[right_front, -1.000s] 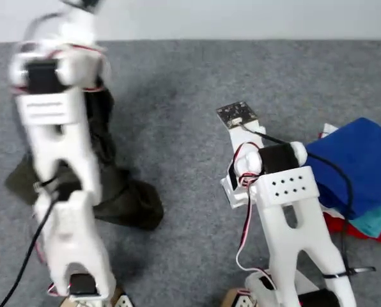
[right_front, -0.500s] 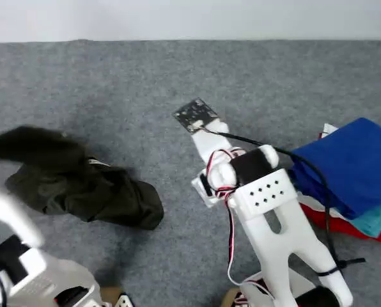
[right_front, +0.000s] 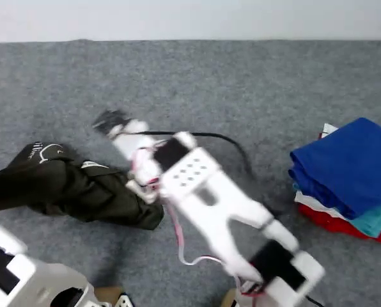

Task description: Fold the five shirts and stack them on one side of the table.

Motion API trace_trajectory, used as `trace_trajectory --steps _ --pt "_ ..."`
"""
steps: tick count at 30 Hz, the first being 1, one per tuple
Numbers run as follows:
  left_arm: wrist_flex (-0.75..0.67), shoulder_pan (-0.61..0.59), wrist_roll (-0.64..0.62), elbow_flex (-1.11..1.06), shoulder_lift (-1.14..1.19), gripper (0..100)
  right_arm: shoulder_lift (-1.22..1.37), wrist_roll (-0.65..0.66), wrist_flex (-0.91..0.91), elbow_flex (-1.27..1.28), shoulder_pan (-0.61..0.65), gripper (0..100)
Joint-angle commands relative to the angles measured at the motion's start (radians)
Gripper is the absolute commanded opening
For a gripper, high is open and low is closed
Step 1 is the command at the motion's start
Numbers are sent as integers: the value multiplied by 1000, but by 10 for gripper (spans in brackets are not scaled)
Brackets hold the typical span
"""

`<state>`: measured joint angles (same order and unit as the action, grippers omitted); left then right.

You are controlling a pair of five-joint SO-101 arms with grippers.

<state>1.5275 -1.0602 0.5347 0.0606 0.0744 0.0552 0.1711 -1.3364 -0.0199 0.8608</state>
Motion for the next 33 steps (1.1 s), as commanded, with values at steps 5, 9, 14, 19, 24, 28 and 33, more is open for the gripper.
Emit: trace_trajectory --steps 5,9,14,19,24,28,33 --pt "-52 -6 9 -51 -52 5 286 12 5 -331 151 217" --pt "-52 -6 6 -54 -52 5 424 9 13 -466 188 217" --pt "-48 -6 6 -54 -52 5 581 12 15 -629 208 217" --pt "-44 -8 5 -56 -52 5 760 12 4 -784 203 214" --pt "-44 -8 5 -59 -52 5 834 15 -74 -953 174 5" --pt "-44 -6 5 -59 -58 5 834 18 -217 -1106 107 6" --pt "-6 6 3 -21 -95 5 834 98 -437 -1375 8 10"
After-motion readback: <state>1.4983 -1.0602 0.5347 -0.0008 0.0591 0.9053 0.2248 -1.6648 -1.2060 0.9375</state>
